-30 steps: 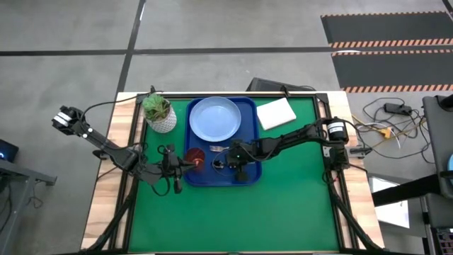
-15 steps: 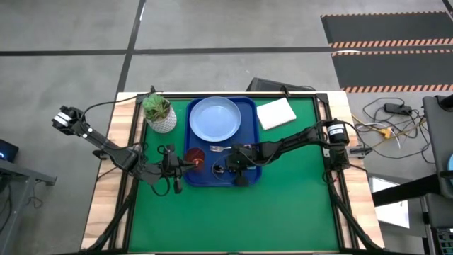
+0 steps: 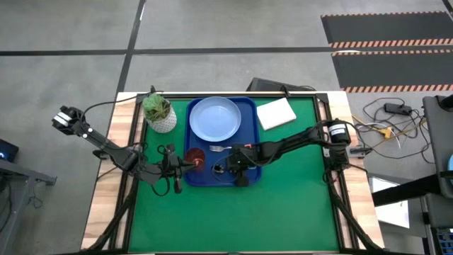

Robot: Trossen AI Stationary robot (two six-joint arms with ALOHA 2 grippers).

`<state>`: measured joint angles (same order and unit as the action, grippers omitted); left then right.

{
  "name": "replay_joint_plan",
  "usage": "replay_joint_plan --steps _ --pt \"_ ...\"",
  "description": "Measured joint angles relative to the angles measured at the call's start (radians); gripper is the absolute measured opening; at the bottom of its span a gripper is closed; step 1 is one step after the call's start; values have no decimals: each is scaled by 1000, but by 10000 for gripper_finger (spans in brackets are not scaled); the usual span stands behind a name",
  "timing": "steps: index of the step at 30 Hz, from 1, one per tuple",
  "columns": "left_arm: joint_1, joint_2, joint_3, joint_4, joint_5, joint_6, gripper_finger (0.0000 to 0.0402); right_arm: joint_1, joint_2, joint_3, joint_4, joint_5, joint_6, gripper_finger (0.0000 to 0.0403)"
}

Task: Pick and place plate/cup/fork/spoon on tray
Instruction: Adjust the orange fork on the blue tray

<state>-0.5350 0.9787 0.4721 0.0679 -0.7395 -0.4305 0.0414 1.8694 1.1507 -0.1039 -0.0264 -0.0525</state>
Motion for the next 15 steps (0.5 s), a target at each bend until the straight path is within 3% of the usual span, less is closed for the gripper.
replay_joint_plan --steps 7,15 --pt "0 0 0 2 0 0 0 -25 -99 -1 -75 3 -80 100" --pt "0 0 0 3 0 2 0 -152 -117 -29 -73 28 -167 48"
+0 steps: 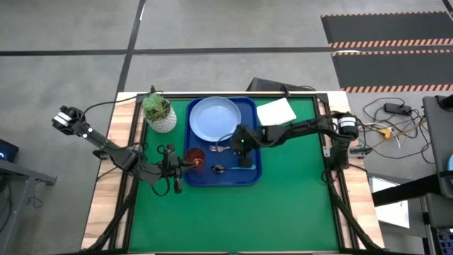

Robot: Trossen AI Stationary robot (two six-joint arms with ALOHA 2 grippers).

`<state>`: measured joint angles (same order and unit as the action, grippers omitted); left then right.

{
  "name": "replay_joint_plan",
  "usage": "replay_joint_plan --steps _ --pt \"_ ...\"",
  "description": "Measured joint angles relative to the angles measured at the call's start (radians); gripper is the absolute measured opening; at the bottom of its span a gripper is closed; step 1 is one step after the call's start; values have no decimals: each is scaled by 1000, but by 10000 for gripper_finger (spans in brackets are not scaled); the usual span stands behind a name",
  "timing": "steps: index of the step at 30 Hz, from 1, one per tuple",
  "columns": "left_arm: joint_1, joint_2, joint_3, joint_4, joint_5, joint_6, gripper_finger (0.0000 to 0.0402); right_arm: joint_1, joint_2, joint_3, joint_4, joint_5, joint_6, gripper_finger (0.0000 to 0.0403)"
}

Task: Pick and place plate/cup/fork/spoon on tray
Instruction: Adjust the orange fork on the blue tray

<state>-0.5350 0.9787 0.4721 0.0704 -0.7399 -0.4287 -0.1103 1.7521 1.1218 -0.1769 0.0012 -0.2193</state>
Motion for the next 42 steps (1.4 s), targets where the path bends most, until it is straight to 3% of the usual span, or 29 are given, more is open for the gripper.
replay_joint_plan --steps 6,10,21,28,33,42 --pt "0 0 0 2 -3 21 0 -73 34 -42 60 -75 -23 16" --pt "1 0 0 2 -4 22 0 -95 38 -45 57 -115 -28 19" --pt "1 2 0 5 -6 22 0 -102 38 -47 140 -151 -28 112" --pt "1 2 0 3 -6 22 0 -102 38 -91 231 -151 -33 138" --pt "1 2 0 1 -6 22 0 -102 38 -160 346 -150 -34 132" --pt "1 2 0 0 -6 22 0 -105 38 -244 477 -150 -2 87"
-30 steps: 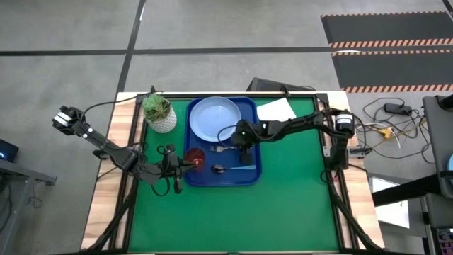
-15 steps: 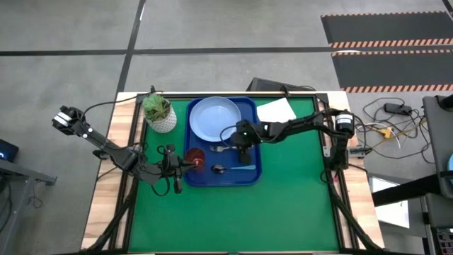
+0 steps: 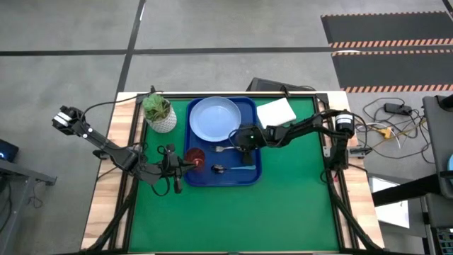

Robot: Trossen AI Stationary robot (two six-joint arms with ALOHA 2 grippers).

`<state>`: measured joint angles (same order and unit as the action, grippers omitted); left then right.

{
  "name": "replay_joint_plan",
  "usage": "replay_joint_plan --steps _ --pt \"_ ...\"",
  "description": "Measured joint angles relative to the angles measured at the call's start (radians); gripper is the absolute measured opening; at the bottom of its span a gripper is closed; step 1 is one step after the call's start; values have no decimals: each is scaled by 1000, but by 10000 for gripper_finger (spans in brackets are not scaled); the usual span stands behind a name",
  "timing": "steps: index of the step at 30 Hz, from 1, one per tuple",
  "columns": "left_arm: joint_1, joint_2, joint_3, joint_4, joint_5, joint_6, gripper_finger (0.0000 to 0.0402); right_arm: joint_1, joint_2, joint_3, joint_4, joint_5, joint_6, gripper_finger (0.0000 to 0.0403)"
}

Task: Pick and place plate/cup/fork/spoon on tray
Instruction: Adjust the orange fork on the blue tray, then adjust the light blue plate on the blue tray

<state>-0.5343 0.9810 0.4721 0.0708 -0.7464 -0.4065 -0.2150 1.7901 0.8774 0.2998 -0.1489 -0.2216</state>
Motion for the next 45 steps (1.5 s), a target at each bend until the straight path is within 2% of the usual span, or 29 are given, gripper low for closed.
replay_joint_plan --steps 6,16,34,37,45 --pt "0 0 0 0 0 0 0 -2 27 -30 59 -4 13 60" --pt "0 0 0 0 0 0 0 10 56 -22 62 -57 28 19" --pt "0 0 0 0 0 0 0 33 13 -26 35 -92 20 14" --pt "0 0 0 0 0 0 0 33 13 -26 35 -89 27 21" --pt "0 0 0 0 0 0 0 33 9 -26 35 -88 52 89"
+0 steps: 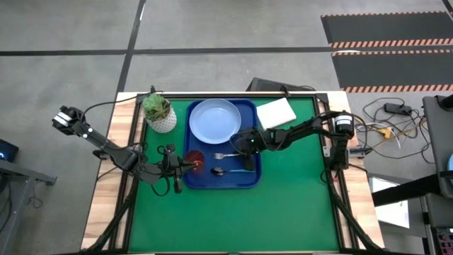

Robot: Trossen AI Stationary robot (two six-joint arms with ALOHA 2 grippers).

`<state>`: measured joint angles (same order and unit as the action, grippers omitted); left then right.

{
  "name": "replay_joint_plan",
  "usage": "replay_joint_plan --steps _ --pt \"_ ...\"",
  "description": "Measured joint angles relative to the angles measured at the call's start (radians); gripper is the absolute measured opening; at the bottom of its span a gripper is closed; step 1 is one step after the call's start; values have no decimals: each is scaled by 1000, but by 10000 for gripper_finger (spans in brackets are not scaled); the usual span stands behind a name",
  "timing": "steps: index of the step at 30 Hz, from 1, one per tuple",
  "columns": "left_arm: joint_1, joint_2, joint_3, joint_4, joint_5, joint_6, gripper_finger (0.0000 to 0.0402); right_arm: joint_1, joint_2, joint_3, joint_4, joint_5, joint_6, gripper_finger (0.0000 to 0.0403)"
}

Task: Pick and place plate/cup/fork/spoon on tray
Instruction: Adjust the light blue plate on the blue tray

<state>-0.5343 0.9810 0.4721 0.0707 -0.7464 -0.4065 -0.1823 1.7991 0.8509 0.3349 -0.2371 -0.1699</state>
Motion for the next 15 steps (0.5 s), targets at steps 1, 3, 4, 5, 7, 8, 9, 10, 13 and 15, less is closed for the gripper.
replay_joint_plan --steps 1,3,4,5,7,8,9,10,13,15 --pt "0 0 0 0 0 0 0 0 -5 0 -5 1 3 95" --pt "0 0 0 0 0 0 0 0 -22 2 -26 1 3 105" --pt "0 0 0 0 0 0 0 -1 -35 5 -44 1 3 109" --pt "0 0 0 0 0 0 0 -1 -51 9 -59 2 3 112" --pt "0 0 0 0 0 0 0 -1 -84 17 -79 2 3 116" --pt "0 0 0 0 0 0 0 -1 -102 22 -91 5 6 117" --pt "0 0 0 0 -1 0 0 -1 -118 27 -101 19 7 117" --pt "2 0 0 0 -1 0 0 -1 -133 34 -103 50 14 115" --pt "4 0 0 0 -8 0 0 -2 -157 65 -126 156 -10 101" --pt "4 0 0 0 -24 0 0 -14 -156 100 -155 201 -48 85"
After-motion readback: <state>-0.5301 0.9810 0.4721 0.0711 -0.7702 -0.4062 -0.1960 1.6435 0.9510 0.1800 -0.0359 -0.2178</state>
